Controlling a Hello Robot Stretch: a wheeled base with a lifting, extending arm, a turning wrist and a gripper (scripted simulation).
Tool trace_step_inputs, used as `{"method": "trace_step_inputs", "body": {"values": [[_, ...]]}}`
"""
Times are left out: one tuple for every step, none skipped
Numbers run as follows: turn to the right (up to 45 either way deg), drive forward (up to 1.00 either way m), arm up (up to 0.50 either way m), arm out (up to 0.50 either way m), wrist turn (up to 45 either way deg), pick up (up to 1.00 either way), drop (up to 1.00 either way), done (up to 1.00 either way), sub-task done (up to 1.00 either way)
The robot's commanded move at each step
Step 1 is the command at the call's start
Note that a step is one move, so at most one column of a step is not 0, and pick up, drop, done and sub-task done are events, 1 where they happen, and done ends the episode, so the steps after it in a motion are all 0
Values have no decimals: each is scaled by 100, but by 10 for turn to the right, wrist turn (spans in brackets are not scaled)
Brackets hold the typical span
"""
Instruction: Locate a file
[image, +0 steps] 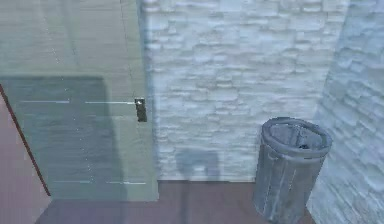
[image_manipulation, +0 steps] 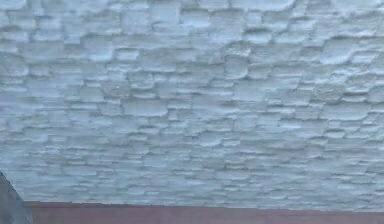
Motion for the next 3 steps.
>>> {"method": "trace_step_inputs", "body": {"values": [[-450,0,0,0,0,0,0,0,0],[-450,0,0,0,0,0,0,0,0],[0,100,0,0,0,0,0,0,0]]}}
